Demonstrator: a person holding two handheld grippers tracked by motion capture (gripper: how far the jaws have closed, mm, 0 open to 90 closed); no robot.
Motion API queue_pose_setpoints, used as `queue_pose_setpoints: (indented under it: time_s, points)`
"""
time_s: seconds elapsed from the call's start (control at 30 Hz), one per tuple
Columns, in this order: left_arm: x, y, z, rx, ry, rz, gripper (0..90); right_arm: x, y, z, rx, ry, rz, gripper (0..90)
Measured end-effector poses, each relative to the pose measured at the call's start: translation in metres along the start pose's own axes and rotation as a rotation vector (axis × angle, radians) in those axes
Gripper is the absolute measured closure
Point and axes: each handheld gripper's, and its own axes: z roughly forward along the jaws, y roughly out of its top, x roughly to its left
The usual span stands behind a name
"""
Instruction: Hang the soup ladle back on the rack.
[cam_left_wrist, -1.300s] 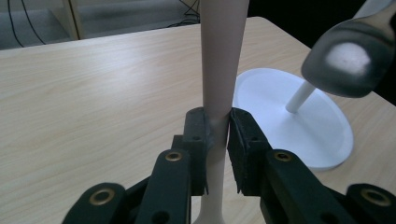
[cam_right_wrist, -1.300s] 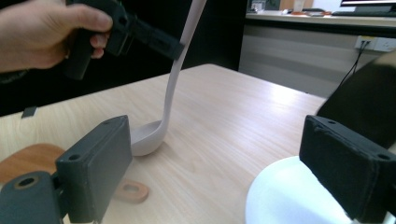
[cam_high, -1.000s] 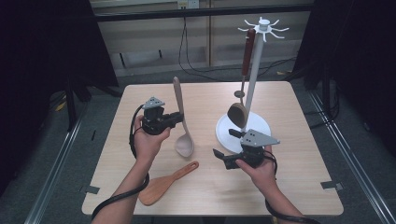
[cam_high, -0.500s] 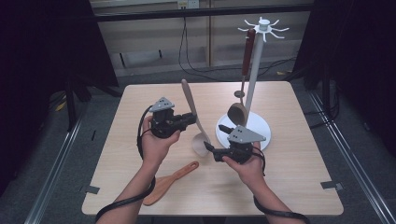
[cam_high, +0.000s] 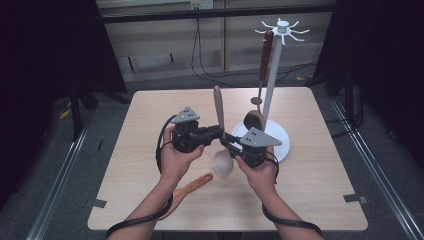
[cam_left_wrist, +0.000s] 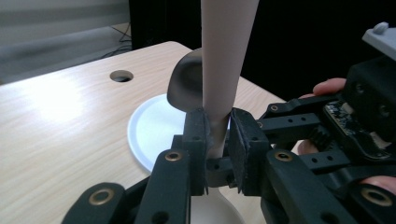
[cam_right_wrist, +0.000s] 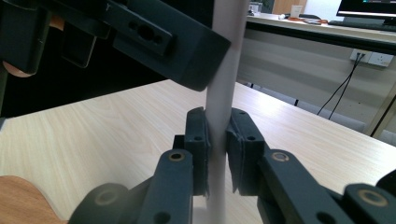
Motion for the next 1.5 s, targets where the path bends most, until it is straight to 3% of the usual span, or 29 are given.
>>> queue_pose_setpoints:
  time_s: [0.13, 0.33, 0.4, 0.47, 0.63, 0.73, 0.8, 1.0, 1.17, 1.5]
  points:
    - [-0.002, -0.001, 0.001, -0.007, -0.01, 0.009, 77.2, -0.001, 0.0, -0.005, -0.006, -0.005, -0.022, 80.3]
    - [-0.003, -0.003, 0.001, -0.026, -0.022, 0.012, 72.8, -0.004, -0.002, -0.012, 0.018, 0.014, 0.004, 80.4]
    - [-0.001, -0.002, -0.001, -0.038, -0.03, 0.002, 63.7, -0.01, -0.006, -0.016, 0.024, 0.01, 0.027, 80.4]
    - [0.001, -0.003, -0.002, -0.053, -0.023, -0.017, 61.2, -0.012, -0.007, -0.017, 0.017, 0.024, 0.034, 80.4]
    - [0.01, -0.01, -0.004, -0.041, 0.011, 0.003, 46.4, -0.019, -0.007, -0.028, -0.006, 0.038, 0.063, 80.4]
    - [0.014, -0.015, -0.002, -0.045, 0.046, 0.01, 33.2, -0.022, -0.005, -0.033, -0.013, 0.049, 0.063, 80.4]
    - [0.018, -0.019, -0.002, -0.047, 0.061, 0.012, 22.3, -0.025, -0.003, -0.039, -0.033, 0.081, 0.067, 80.4]
    - [0.024, -0.032, -0.001, -0.02, 0.113, 0.036, 11.7, -0.032, 0.0, -0.048, -0.061, 0.121, 0.075, 80.4]
    - [0.032, -0.042, 0.0, -0.007, 0.138, 0.018, 6.8, -0.037, 0.002, -0.056, -0.074, 0.171, 0.077, 80.4]
    - [0.041, -0.055, -0.001, 0.032, 0.184, 0.008, 5.5, -0.043, 0.006, -0.062, -0.08, 0.201, 0.078, 80.3]
